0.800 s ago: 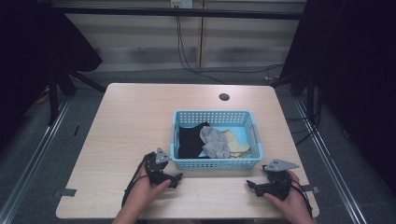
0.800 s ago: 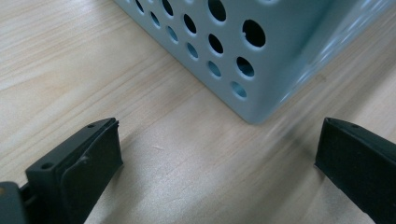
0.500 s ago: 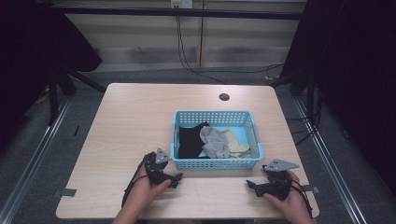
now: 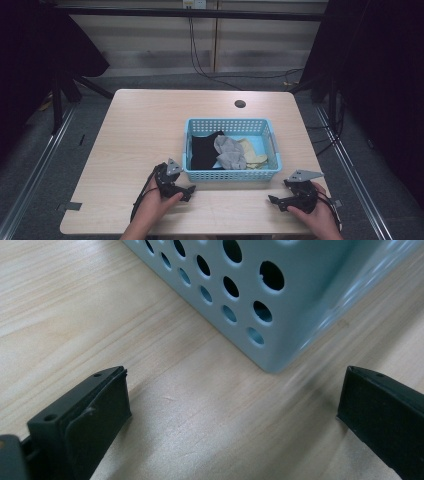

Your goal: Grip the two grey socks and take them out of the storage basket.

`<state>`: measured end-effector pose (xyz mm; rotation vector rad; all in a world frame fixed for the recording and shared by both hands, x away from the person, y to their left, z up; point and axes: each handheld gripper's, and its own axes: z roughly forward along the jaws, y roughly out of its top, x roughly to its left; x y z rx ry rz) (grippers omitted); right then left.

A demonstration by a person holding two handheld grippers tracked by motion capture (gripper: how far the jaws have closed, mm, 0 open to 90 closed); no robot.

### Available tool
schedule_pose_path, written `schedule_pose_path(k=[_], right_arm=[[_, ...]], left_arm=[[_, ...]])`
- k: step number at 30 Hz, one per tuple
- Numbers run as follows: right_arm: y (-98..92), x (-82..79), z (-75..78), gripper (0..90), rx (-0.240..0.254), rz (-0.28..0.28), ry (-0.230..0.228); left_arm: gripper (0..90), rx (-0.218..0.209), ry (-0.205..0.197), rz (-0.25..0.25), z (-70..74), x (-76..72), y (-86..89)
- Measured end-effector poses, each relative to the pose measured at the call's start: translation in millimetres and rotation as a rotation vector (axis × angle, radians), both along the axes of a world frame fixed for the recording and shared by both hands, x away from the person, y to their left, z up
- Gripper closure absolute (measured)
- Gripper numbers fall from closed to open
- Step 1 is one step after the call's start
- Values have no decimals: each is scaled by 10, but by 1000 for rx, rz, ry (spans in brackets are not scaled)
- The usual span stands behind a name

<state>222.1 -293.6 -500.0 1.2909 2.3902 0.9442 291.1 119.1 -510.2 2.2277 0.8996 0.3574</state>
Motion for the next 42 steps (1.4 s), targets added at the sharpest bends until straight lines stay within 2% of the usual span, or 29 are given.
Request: schedule_pose_path(k=[7,11,12,14,15,16,18,20,24,25,29,30,32,33,38,42], right_arm=[[-29,13,148,153,-15,34,21],[-22,35,248,155,-32,61,52],[-18,47,321,155,-58,89,50],[-12,44,355,155,-63,88,50],[-6,47,441,156,-76,101,49],[-6,47,441,156,-76,101,49],[-3,61,564,162,-88,119,61],[-4,72,601,165,-85,128,61],[21,129,821,175,-92,147,69],[21,129,821,175,-92,147,69],[60,212,1005,178,-88,159,85],[83,262,1075,178,-98,163,90],[96,278,1096,178,-102,167,92],[134,329,1148,178,-120,178,100],[229,437,1209,180,-132,189,119],[354,635,1219,188,-115,187,132]], left_arm=[[0,0,0,0,0,0,0],[0,-4,0,3,-1,-1,-2],[0,-4,0,3,-1,-1,-1],[0,-3,0,2,-1,-1,-1],[0,-3,0,2,-1,-1,-1],[0,-3,0,2,-1,-1,-1],[0,-4,0,3,-1,-1,-1],[0,-4,0,3,-1,-1,-1],[0,1,0,-1,0,0,1],[0,1,0,-1,0,0,1],[0,-4,0,3,-1,-1,-1],[0,-3,0,3,-1,-1,-1],[0,1,0,-1,0,0,1],[0,0,0,0,0,0,0],[0,-3,0,3,-1,-1,-1],[0,1,0,-1,1,0,1]])
